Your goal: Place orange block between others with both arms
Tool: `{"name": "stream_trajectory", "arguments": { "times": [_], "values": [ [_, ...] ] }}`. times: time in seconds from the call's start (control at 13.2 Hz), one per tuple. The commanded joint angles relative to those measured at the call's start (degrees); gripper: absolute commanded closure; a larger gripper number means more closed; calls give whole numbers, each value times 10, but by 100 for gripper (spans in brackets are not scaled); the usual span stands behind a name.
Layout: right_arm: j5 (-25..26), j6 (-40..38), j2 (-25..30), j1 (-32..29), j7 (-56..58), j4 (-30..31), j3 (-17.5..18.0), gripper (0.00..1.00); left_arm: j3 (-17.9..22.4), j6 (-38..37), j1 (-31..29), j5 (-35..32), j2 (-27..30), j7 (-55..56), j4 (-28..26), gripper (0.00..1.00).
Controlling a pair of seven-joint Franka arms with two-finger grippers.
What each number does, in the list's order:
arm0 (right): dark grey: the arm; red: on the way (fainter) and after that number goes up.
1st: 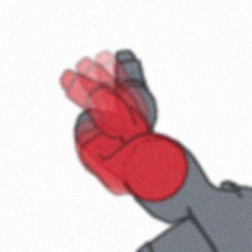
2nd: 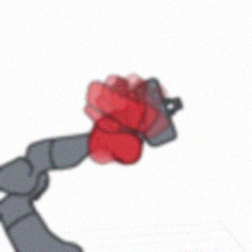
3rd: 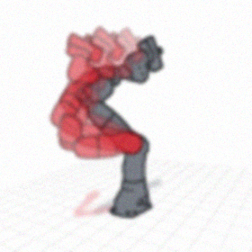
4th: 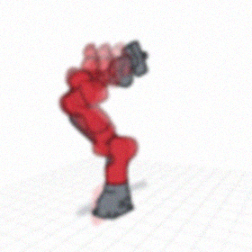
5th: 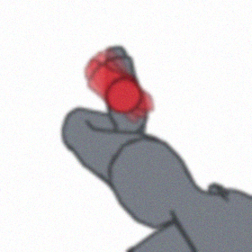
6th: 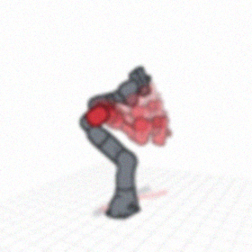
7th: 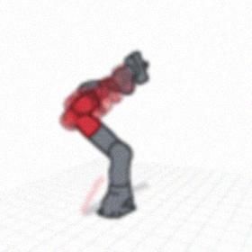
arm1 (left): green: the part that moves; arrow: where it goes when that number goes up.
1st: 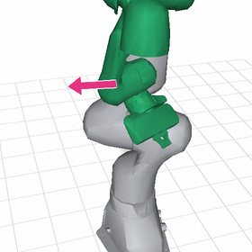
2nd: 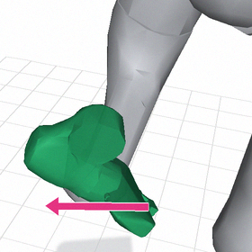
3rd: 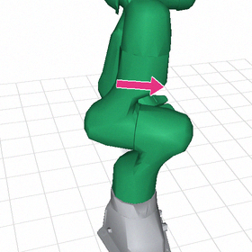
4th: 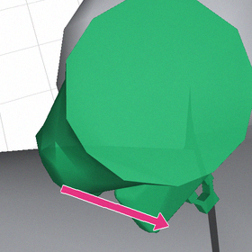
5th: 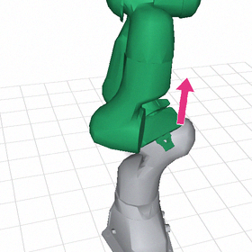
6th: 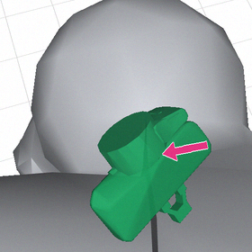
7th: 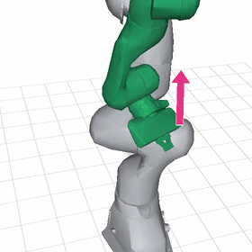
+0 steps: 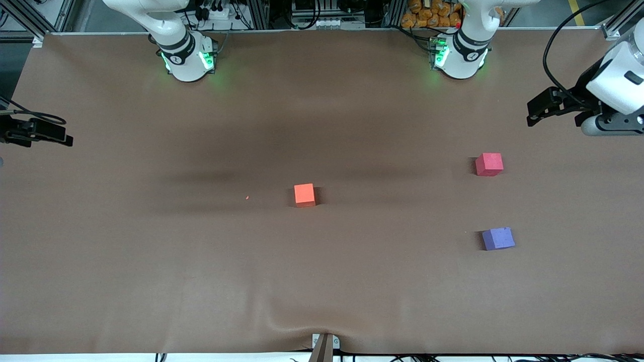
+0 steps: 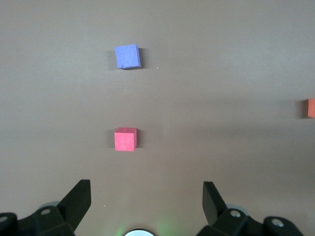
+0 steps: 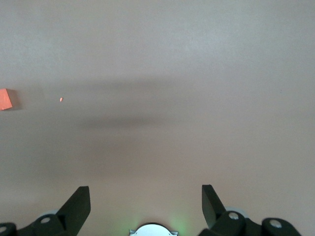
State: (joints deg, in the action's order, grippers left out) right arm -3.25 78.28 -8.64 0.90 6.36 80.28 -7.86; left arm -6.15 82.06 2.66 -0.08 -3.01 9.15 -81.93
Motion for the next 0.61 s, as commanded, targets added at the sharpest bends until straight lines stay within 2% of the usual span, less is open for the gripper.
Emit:
{"name": "stream_trajectory", "arguments": {
  "times": [0.0, 0.3, 0.53],
  "values": [
    [11, -16, 4, 13, 7, -14, -7, 0, -13, 20, 16, 6, -47, 20, 2, 0],
    [38, -17, 7, 16, 7, -14, -2, 0, -19, 111, 152, 6, -151, 131, 2, 0],
    [38, -17, 6, 23, 5, -14, -2, 0, -18, 236, 246, 3, -246, 228, 3, 0]
  ]
}}
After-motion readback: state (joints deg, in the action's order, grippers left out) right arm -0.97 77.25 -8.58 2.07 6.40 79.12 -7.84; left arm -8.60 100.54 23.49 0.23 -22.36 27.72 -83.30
